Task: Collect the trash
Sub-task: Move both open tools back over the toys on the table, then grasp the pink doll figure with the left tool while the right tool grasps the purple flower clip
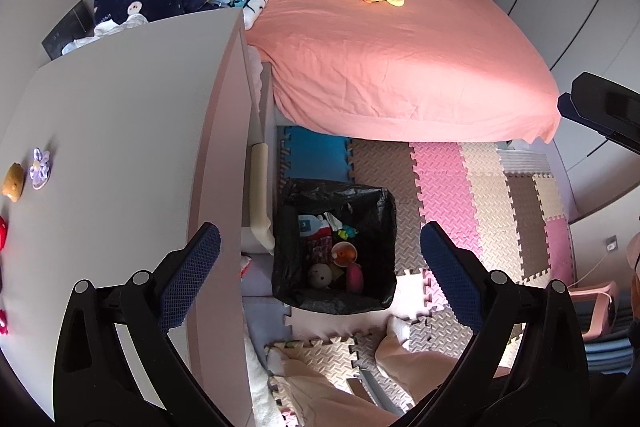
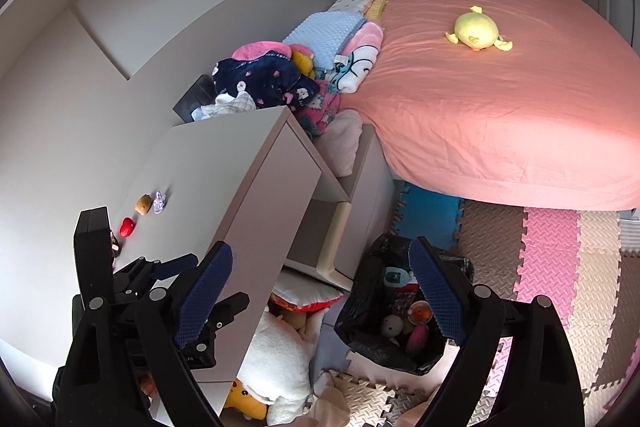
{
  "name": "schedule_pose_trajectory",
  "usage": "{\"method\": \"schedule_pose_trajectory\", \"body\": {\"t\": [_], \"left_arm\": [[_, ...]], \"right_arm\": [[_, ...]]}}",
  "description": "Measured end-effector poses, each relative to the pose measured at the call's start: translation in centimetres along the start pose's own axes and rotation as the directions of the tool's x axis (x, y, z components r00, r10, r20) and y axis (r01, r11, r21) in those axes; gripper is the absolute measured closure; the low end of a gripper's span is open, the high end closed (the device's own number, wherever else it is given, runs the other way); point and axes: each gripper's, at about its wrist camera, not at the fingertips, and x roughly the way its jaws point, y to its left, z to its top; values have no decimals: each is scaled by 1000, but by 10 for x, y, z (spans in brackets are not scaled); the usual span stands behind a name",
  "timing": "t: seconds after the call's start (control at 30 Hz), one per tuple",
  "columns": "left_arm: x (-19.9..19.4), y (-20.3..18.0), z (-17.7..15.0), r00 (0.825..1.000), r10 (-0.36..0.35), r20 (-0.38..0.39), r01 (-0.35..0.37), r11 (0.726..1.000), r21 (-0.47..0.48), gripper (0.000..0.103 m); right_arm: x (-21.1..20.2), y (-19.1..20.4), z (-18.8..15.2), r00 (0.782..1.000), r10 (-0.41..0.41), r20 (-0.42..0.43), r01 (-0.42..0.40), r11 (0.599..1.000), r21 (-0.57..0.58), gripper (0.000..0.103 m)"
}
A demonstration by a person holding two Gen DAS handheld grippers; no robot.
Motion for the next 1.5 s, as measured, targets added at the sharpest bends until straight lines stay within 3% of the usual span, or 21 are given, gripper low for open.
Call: {"method": "schedule_pose_trajectory", "body": {"t": [0.5,0.8,0.97,1.27,1.4,1.5], "left_arm": [[-28,58,-19,997,73,30,-68,988,-138,6],[-56,112,-49,986,164,42,-147,952,-270,6],[-72,149,-73,974,226,33,-198,908,-370,6],[-107,222,-127,931,364,2,-299,768,-567,6],[-120,251,-145,913,408,-16,-326,705,-629,6],[-126,270,-157,900,434,-32,-347,670,-657,6]], "right_arm": [[29,71,6,992,101,-69,-109,985,-134,13],[57,131,6,976,173,-132,-200,952,-230,13],[76,162,2,965,194,-175,-238,929,-283,13],[116,222,-5,962,194,-190,-258,874,-412,13],[141,245,-6,957,200,-210,-276,853,-444,23],[167,261,-6,950,197,-240,-289,846,-447,25]]}}
